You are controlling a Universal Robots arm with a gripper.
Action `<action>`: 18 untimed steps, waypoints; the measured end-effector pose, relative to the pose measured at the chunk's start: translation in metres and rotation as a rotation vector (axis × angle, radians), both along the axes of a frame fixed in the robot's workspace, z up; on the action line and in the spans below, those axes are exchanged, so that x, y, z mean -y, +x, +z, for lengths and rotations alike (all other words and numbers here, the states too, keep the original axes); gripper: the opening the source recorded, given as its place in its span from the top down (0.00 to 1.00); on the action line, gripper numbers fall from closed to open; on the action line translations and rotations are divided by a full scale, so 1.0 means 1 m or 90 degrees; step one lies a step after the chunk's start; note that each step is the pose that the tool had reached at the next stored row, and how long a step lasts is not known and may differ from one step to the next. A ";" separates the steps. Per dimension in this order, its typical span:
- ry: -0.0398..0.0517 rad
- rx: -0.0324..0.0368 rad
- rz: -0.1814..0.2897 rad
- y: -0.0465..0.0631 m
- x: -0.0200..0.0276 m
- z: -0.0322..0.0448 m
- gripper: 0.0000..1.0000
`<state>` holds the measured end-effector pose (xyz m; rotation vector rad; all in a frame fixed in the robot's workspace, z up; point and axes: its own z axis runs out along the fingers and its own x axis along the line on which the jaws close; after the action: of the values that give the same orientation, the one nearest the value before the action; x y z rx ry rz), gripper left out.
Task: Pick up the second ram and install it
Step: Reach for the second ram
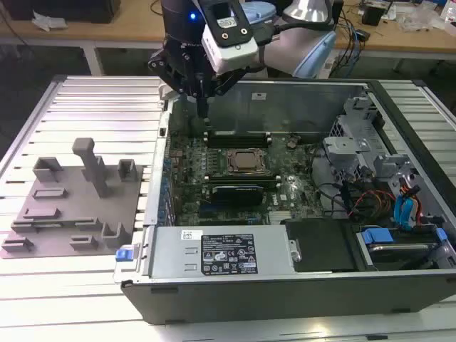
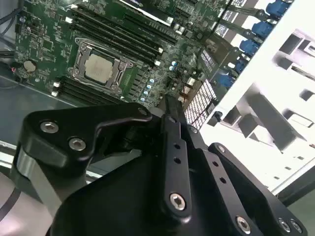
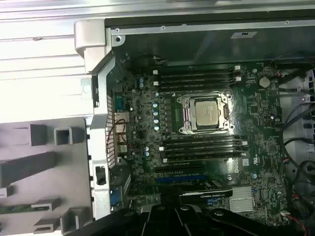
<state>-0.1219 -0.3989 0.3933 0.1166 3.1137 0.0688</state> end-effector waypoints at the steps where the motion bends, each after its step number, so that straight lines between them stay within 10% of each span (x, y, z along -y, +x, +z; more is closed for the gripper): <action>1: 0.0000 0.0000 0.000 -0.005 0.0000 0.0000 0.92; 18: 0.0000 0.0003 0.000 -0.106 0.0000 -0.0011 0.92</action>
<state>-0.2282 -0.3989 0.3921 0.1165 3.1132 0.0689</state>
